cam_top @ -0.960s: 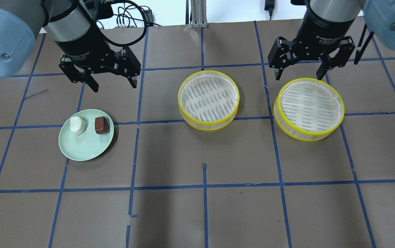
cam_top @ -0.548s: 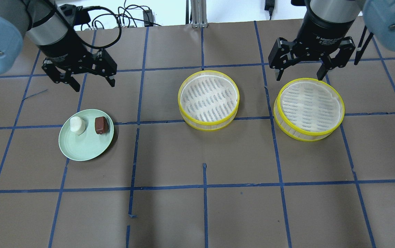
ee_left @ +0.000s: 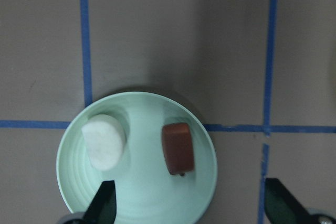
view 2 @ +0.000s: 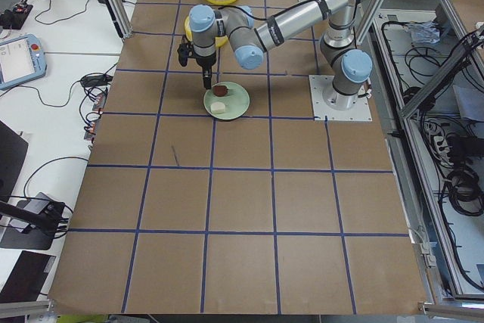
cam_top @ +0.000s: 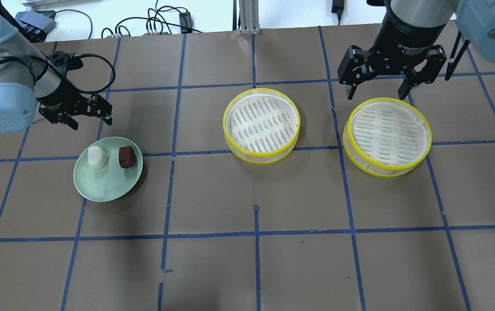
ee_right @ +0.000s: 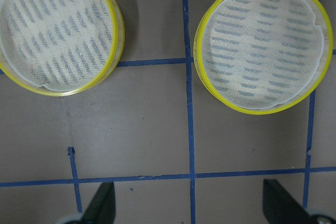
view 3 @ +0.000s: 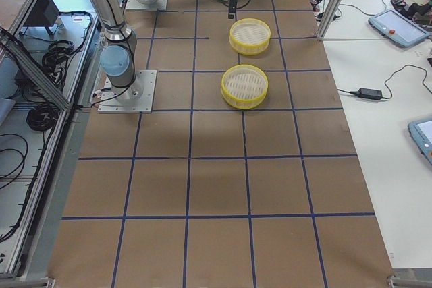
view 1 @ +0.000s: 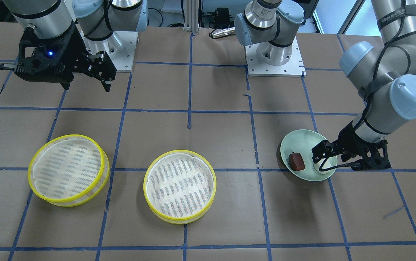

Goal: Stack buns with steamer

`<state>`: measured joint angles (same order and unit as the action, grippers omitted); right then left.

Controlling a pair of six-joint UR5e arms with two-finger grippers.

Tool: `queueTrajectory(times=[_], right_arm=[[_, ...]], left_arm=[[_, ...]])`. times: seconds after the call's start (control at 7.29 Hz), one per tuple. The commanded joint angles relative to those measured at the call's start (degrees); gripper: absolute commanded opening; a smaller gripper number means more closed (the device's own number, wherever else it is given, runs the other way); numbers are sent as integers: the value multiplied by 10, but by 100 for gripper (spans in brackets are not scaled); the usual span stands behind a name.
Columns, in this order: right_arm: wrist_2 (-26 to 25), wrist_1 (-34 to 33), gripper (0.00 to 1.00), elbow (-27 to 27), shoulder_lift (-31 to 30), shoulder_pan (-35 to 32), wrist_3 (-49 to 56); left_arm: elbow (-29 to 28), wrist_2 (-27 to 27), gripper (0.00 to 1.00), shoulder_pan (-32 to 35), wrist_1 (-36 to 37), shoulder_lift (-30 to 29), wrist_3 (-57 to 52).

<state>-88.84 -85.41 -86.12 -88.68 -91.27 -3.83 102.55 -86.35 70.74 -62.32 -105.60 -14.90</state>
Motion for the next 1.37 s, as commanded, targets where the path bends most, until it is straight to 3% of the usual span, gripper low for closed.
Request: queueTrajectory(times=[0.0, 0.41, 0.69, 0.82, 0.96, 1.1, 1.23], right_arm=[[0, 0, 100, 0, 0, 0, 0], [2, -3, 100, -2, 0, 0, 0], [2, -3, 100, -3, 0, 0, 0], [1, -2, 100, -4, 0, 0, 0], [1, -2, 100, -5, 0, 0, 0], [1, -2, 100, -5, 0, 0, 0], [1, -1, 100, -5, 0, 0, 0]], left_arm=[[13, -1, 100, -13, 42, -34, 0], [65, -21, 95, -17, 86, -46, 44], [67, -46, 91, -23, 91, -65, 60], [65, -49, 72, -23, 94, -65, 64], [65, -50, 36, -22, 93, -67, 71], [57, -51, 14, -22, 92, -66, 71], [54, -51, 2, -22, 92, -62, 66]])
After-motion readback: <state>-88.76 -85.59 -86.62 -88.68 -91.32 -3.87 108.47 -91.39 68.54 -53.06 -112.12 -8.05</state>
